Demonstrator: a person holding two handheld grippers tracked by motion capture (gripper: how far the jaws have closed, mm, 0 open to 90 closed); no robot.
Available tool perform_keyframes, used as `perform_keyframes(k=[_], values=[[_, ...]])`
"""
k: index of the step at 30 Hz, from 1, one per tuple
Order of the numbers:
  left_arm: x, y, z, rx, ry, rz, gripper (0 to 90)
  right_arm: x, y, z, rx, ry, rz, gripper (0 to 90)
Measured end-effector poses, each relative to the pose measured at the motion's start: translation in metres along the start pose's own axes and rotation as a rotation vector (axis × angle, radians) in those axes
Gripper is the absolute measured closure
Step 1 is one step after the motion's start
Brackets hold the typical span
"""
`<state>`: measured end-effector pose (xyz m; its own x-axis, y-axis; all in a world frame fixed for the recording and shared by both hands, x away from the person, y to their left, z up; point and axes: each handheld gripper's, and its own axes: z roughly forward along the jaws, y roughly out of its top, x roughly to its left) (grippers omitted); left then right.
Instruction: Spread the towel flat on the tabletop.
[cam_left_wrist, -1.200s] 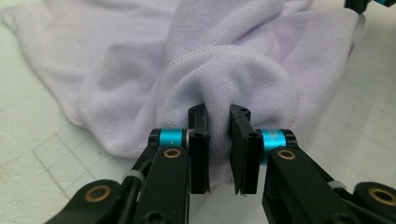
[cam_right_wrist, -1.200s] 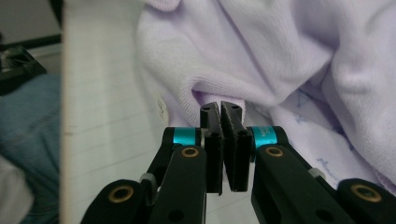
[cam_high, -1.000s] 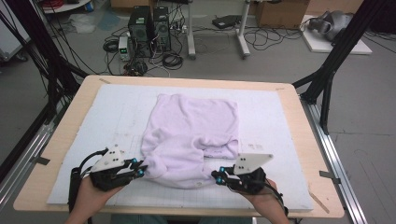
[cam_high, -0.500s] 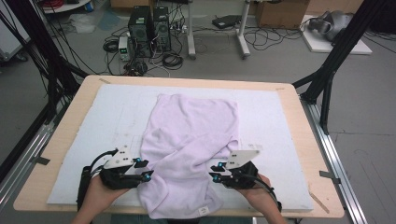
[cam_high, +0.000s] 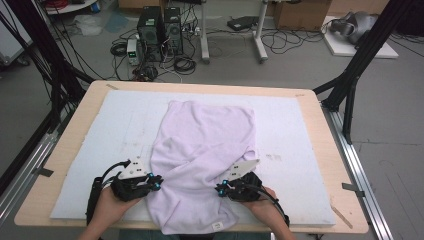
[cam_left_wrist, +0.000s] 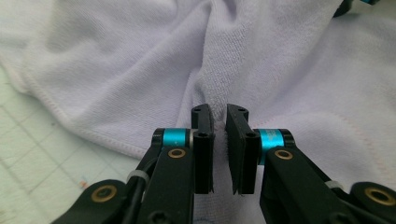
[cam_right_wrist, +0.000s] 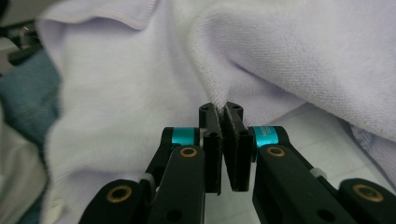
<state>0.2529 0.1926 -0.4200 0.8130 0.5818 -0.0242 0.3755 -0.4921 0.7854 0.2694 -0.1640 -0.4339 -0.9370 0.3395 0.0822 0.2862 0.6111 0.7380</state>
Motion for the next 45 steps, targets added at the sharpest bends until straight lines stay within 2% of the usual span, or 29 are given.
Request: perform_keyframes(k=[3,5,8,10,12,14,16,18,19,22,24,26,27,28,29,30,31,33,35,39,42,43,44,45], values=[[-0.005,0.003,-0.012,-0.039,-0.029,-0.008,81.4,0.008,0.001,-0.019,-0.036,0.005,-0.01,87.0],[-0.013,0.007,-0.017,-0.056,-0.037,0.009,81.2,0.018,0.003,-0.032,-0.053,0.001,-0.026,87.0],[-0.03,0.012,-0.027,-0.082,-0.069,0.041,80.8,0.034,0.007,-0.05,-0.072,0.004,-0.057,86.8],[-0.037,0.013,-0.033,-0.093,-0.085,0.055,80.1,0.045,0.008,-0.065,-0.102,0.03,-0.078,86.2],[-0.04,0.013,-0.038,-0.093,-0.084,0.06,75.3,0.052,0.009,-0.08,-0.147,0.049,-0.096,82.2],[-0.037,0.012,-0.037,-0.081,-0.069,0.046,65.2,0.05,0.007,-0.086,-0.152,0.026,-0.087,75.1],[-0.031,0.01,-0.03,-0.071,-0.06,0.025,60.0,0.04,0.001,-0.086,-0.161,-0.006,-0.051,71.2],[-0.027,0.008,-0.022,-0.07,-0.062,0.004,57.9,0.027,-0.008,-0.08,-0.128,-0.066,-0.017,70.8],[-0.026,0.007,-0.016,-0.061,-0.068,-0.003,57.9,0.023,-0.011,-0.077,-0.115,-0.08,-0.007,70.8],[-0.024,0.003,0.004,0.0,-0.064,0.02,58.1,0.008,-0.024,-0.062,-0.078,-0.107,0.046,65.9],[-0.022,-0.001,0.017,0.046,-0.058,0.026,58.3,0.002,-0.028,-0.048,-0.031,-0.14,0.049,59.7],[-0.019,-0.005,0.026,0.076,-0.055,0.035,63.3,-0.002,-0.028,-0.038,-0.014,-0.142,0.044,58.9],[-0.019,-0.006,0.026,0.063,-0.047,0.037,67.8,-0.004,-0.028,-0.032,-0.001,-0.14,0.044,60.1],[-0.018,-0.005,0.025,0.064,-0.055,0.031,73.8,-0.006,-0.028,-0.024,0.015,-0.127,0.044,66.0],[-0.018,-0.005,0.023,0.067,-0.057,0.033,77.3,-0.007,-0.028,-0.019,0.025,-0.118,0.044,68.9],[-0.018,-0.006,0.022,0.066,-0.056,0.036,79.6,-0.007,-0.029,-0.018,0.007,-0.104,0.036,77.7],[-0.019,-0.006,0.019,0.066,-0.058,0.037,80.9,-0.008,-0.028,-0.02,0.01,-0.095,0.049,82.5],[-0.021,-0.008,0.012,0.054,-0.048,0.04,82.6,-0.006,-0.028,-0.024,0.004,-0.088,0.046,84.3],[-0.025,-0.009,0.001,0.026,-0.049,0.031,83.1,0.0,-0.028,-0.033,-0.022,-0.068,0.043,84.6],[-0.037,-0.008,-0.026,-0.004,-0.056,0.049,83.5,0.017,-0.023,-0.054,-0.058,-0.056,0.015,84.7],[-0.051,-0.005,-0.05,-0.032,-0.076,0.068,83.2,0.036,-0.016,-0.075,-0.122,-0.003,-0.043,83.4],[-0.054,-0.005,-0.054,-0.04,-0.081,0.077,82.4,0.042,-0.013,-0.083,-0.147,0.006,-0.057,80.9],[-0.056,-0.004,-0.058,-0.043,-0.083,0.083,78.8,0.045,-0.012,-0.087,-0.159,-0.001,-0.066,74.4],[-0.057,-0.003,-0.061,-0.046,-0.073,0.086,73.2,0.047,-0.011,-0.092,-0.162,-0.013,-0.067,71.8]])
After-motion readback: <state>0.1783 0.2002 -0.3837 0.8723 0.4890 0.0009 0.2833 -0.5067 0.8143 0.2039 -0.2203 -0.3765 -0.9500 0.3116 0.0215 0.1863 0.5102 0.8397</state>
